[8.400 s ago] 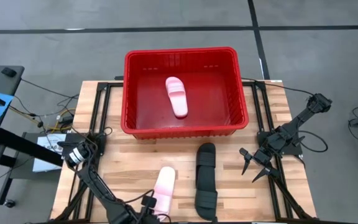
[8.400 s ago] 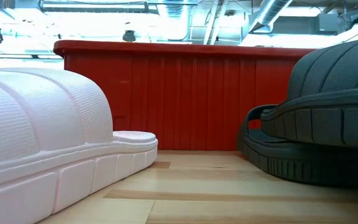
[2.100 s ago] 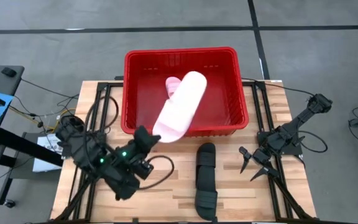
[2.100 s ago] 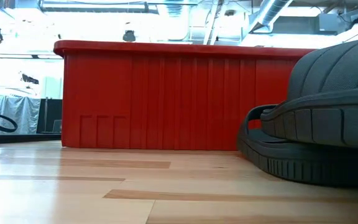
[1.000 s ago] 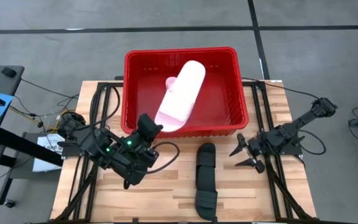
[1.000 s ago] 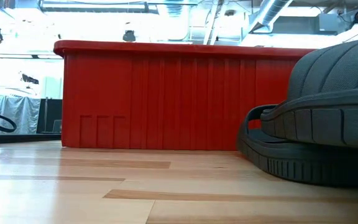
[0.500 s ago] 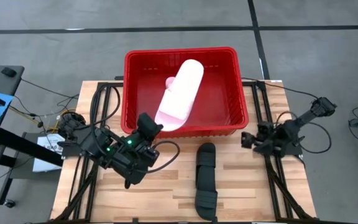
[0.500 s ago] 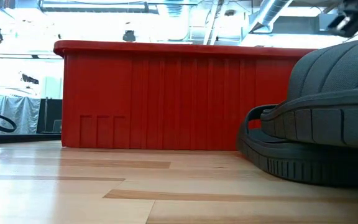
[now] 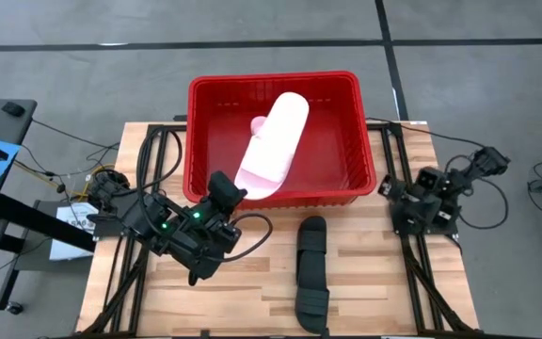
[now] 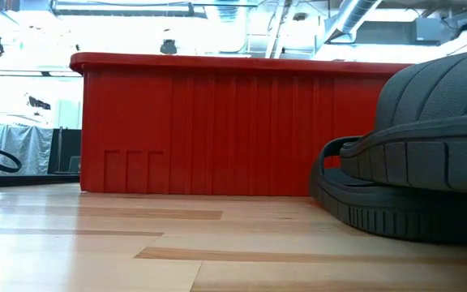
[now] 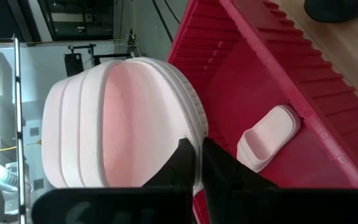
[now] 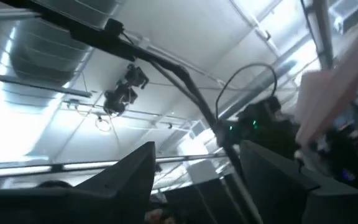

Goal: Pick and place slides into bin
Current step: Put the pink slipper in the red bin

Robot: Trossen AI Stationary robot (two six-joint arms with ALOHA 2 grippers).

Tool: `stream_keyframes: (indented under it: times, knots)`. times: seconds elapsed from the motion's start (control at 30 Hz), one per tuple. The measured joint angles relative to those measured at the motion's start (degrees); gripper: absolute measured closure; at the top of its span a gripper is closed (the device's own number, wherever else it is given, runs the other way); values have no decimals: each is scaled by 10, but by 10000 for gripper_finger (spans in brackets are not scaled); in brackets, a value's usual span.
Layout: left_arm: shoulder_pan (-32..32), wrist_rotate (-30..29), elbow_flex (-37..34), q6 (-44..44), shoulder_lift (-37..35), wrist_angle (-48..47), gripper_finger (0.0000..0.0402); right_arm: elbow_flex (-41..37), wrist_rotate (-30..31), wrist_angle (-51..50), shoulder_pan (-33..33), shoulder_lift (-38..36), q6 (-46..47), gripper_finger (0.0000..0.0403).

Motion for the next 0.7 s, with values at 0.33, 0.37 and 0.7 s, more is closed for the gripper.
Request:
stream_keyframes:
  times: [0.33, 0.37, 0.7]
  knots:
    - [0, 3, 0, -10, 0, -3, 401, 185, 111, -272, 0, 28, -295, 177]
    - [0, 3, 0, -10, 0, -3, 401, 211, 135, -309, 0, 33, -322, 177]
    - [0, 108, 0, -14, 0, -9, 401, 441, 361, -536, 0, 128, -457, 177]
